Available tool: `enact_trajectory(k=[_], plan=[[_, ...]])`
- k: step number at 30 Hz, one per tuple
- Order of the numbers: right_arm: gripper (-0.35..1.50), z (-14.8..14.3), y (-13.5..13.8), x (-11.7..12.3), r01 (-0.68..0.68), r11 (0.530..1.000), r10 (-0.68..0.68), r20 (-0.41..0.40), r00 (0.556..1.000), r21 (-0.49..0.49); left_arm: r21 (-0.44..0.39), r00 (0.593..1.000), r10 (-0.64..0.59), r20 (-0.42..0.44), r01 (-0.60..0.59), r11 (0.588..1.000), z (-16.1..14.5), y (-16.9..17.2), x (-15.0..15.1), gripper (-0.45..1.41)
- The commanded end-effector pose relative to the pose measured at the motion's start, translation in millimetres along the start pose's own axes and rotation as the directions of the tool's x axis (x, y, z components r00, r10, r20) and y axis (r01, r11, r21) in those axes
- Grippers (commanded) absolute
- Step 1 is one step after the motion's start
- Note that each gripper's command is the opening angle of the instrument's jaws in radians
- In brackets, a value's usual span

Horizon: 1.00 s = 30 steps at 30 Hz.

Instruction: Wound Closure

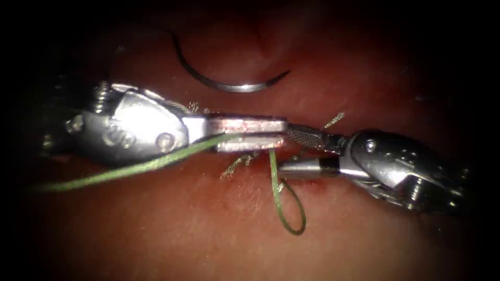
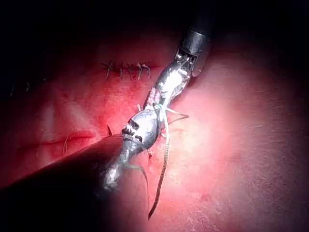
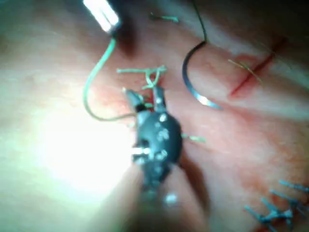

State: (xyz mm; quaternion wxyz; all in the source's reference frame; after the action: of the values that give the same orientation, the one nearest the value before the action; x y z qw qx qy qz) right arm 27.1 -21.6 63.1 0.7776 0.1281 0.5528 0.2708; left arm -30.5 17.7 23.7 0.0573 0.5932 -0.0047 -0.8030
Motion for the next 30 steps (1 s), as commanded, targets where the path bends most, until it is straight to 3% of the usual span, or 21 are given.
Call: enact_trajectory(k=[1, 11, 18, 24, 30], plan=[[0.22, 1.4, -0.8, -0.4, 0.002, 1.0, -0.002, -0.003, 1.0, 0.004, 0.0, 1.0, 0.002, -0.004, -0.002, 1.0, 1.1, -0.5, -0.6, -0.45], [0.24, 3.1, -2.9, -0.5, 0.012, 1.0, -0.011, -0.004, 1.0, 0.025, -0.011, 1.0, 0.001, -0.03, -0.002, 1.0, 5.5, -4.6, -4.1, -0.45], [0.26, 2.7, -3.5, -0.5, 0.014, 0.999, -0.014, -0.014, 1.0, 0.039, -0.01, 1.0, 0.003, -0.029, -0.003, 1.0, 8.6, -6.0, -8.1, -0.45], [0.26, 2.1, -4.1, -0.6, 0.016, 0.998, -0.012, -0.062, 0.998, 0.055, -0.02, 1.0, -0.013, -0.028, 0.012, 1.0, 10.3, -5.1, -12.2, -0.45], [0.2, 1.9, -3.7, -0.7, -0.003, 0.999, 0.013, -0.182, 0.983, 0.054, -0.033, 0.999, -0.036, -0.028, 0.035, 0.999, 11.9, -2.5, -16.0, -0.45]])
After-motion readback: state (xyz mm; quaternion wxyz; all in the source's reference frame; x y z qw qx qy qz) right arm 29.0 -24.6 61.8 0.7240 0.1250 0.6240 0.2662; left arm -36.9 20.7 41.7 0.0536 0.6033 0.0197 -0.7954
